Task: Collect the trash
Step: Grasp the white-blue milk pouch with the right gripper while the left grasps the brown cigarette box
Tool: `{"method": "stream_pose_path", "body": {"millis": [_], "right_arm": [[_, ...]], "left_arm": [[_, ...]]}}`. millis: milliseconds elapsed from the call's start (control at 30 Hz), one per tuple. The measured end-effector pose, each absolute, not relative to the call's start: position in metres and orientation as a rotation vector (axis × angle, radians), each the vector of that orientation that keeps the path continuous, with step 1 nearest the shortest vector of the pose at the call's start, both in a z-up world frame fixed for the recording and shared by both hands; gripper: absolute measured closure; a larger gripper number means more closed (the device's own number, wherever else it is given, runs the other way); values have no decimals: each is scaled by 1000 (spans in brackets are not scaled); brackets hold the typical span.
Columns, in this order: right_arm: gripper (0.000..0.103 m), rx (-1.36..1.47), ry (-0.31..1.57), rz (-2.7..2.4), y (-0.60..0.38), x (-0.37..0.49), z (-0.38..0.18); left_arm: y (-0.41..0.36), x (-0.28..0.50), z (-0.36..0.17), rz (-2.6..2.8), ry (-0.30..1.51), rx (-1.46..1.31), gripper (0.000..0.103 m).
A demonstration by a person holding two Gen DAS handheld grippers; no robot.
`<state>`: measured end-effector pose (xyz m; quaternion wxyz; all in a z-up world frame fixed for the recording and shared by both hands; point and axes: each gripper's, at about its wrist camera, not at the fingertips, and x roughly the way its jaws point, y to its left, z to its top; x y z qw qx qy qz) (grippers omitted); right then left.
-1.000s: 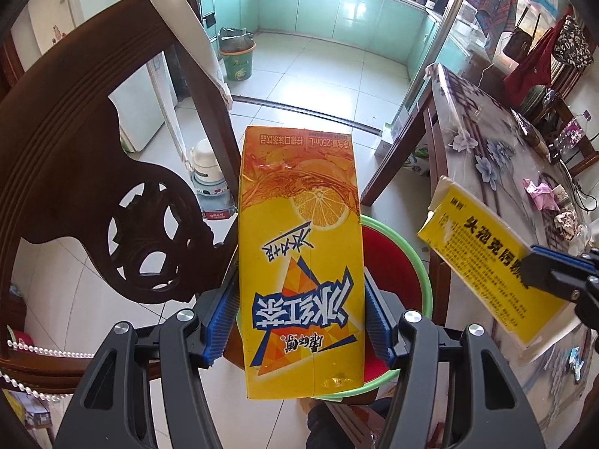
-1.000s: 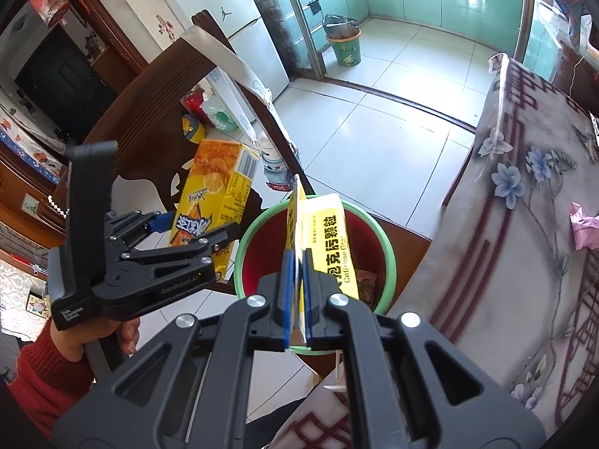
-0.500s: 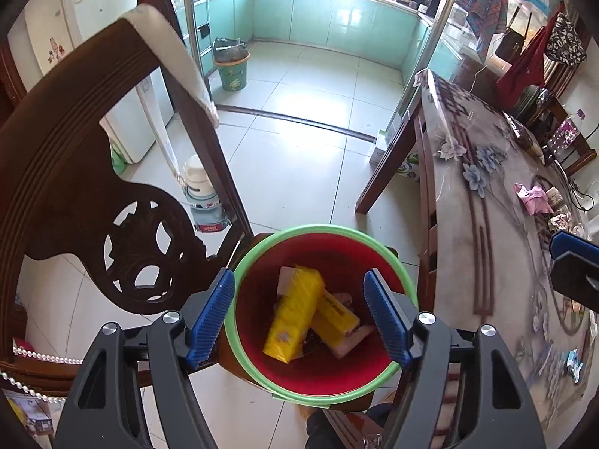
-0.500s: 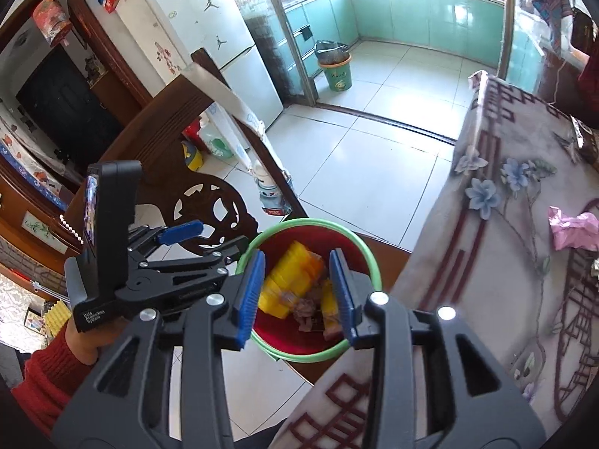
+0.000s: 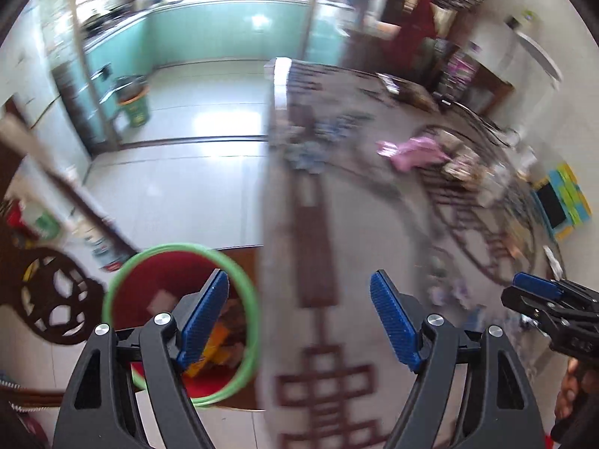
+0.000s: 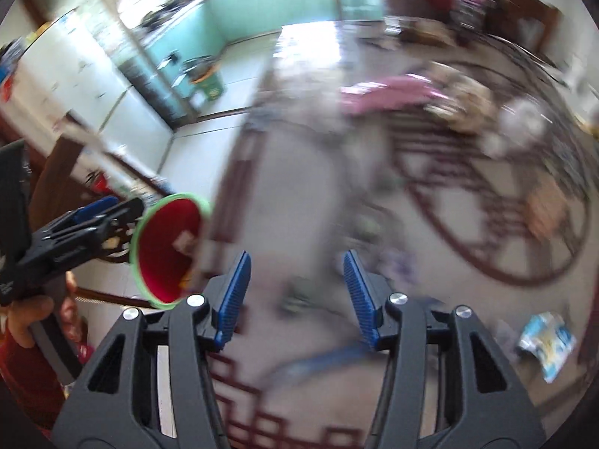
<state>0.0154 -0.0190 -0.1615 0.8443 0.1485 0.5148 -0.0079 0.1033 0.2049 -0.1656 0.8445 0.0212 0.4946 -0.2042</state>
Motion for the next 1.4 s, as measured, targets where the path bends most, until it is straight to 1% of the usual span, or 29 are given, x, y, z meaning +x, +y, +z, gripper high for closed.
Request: {"method": "stream_pose_path", "body": {"millis": [100, 133, 200, 267, 300, 333, 433, 467, 500, 533, 567, 600, 633, 733, 833, 967, 1100, 1333, 1400], "right_arm": [[47, 343, 1098, -162, -88, -19, -169], [42, 346, 1115, -197, -112, -31, -174], [34, 340, 1195, -225, -155, -51, -188], [33, 289, 1263, -237, -183, -66, -201], [27, 238, 1295, -237, -194, -75, -209], [24, 202, 1322, -222, -202, -80, -217], [25, 115, 1400, -163, -222, -93, -246], [29, 80, 1419, -148, -226, -95, -256], [52, 62, 1428, -139, -229, -96, -263], [78, 62, 1436, -123, -233, -97, -269], [78, 97, 1441, -101, -240, -97, -274], [80, 137, 1420, -88, -246, -98, -273], [86, 167, 1413, -76, -251, -98, -272], [90, 286, 1355, -59, -274, -100, -260], [91, 419, 1240, -98, -308, -106, -239], [91, 519, 1146, -154, -341, -108, -225], [91, 529, 1118, -144, -357, -99, -221], [91, 535, 1103, -134, -360, -82, -219], [90, 540, 1106, -143, -359, -80, -222]], "left_arm": [[150, 90, -161, -516, 1032, 95, 28], [128, 84, -161, -538, 1031, 112, 28], [95, 76, -162, -560, 1044, 124, 28], [60, 65, -164, -595, 1059, 136, 28], [39, 60, -165, -607, 1059, 161, 28], [25, 56, -167, -614, 1060, 181, 28], [-24, 46, -174, -637, 1073, 218, 28], [-40, 43, -176, -643, 1078, 233, 28], [-56, 40, -180, -650, 1083, 252, 28], [-67, 37, -183, -655, 1085, 266, 28], [-81, 35, -186, -660, 1089, 280, 28], [-94, 34, -189, -668, 1092, 290, 28], [-109, 33, -191, -682, 1095, 298, 28], [-149, 34, -200, -715, 1109, 327, 28], [-189, 37, -213, -739, 1128, 376, 28], [-235, 41, -229, -750, 1131, 467, 26], [-260, 50, -242, -746, 1149, 519, 26], [-275, 65, -257, -740, 1189, 532, 26], [-278, 67, -263, -746, 1207, 530, 28]]}}
